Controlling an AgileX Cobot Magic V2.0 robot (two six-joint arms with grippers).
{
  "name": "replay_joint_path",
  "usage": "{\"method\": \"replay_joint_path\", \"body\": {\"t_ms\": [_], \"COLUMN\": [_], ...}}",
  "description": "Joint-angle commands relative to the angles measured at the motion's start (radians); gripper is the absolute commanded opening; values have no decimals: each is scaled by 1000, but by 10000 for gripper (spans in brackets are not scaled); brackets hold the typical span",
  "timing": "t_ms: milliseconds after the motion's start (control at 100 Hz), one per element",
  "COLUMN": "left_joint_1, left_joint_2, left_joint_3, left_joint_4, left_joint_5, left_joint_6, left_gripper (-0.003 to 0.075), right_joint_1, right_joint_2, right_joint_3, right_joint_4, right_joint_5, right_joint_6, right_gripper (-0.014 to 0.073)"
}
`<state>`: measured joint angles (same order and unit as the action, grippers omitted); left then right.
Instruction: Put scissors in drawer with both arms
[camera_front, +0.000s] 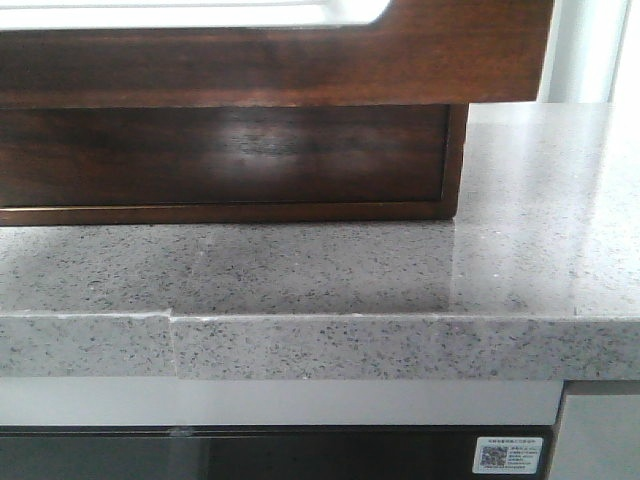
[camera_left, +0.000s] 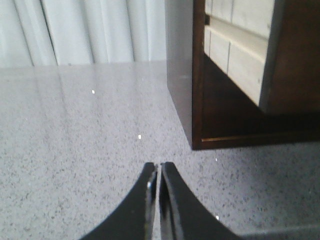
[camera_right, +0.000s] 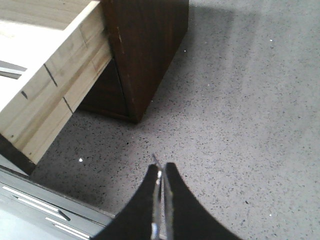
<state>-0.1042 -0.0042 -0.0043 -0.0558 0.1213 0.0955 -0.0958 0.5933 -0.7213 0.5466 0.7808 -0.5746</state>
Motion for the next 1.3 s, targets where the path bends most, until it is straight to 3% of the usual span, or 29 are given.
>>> {"method": "replay_joint_path", "body": {"t_ms": [0, 720, 860, 1040, 1290], "left_joint_1": [0, 0, 0, 0, 0], "left_joint_2": [-31, -31, -31, -31, -31], "left_joint_3": [34, 34, 34, 34, 34], "left_joint_4": [49, 49, 49, 49, 49], "left_joint_5": [-105, -105, -105, -105, -105], "left_joint_6": [-70, -70, -70, -70, -70], "left_gripper": [-20, -20, -20, -20, -20], "right_joint_1": [-6, -6, -6, -6, -6], "right_joint_2": [2, -14, -133, -386, -626], "right_joint_3": [-25, -13, 93, 395, 641], "right_joint_4": [32, 34, 34, 46, 46], "right_joint_5": [-50, -66, -245, -571, -654], "right_joint_6": [-2, -2, -2, -2, -8], "right_gripper": [-69, -69, -69, -69, -69]}}
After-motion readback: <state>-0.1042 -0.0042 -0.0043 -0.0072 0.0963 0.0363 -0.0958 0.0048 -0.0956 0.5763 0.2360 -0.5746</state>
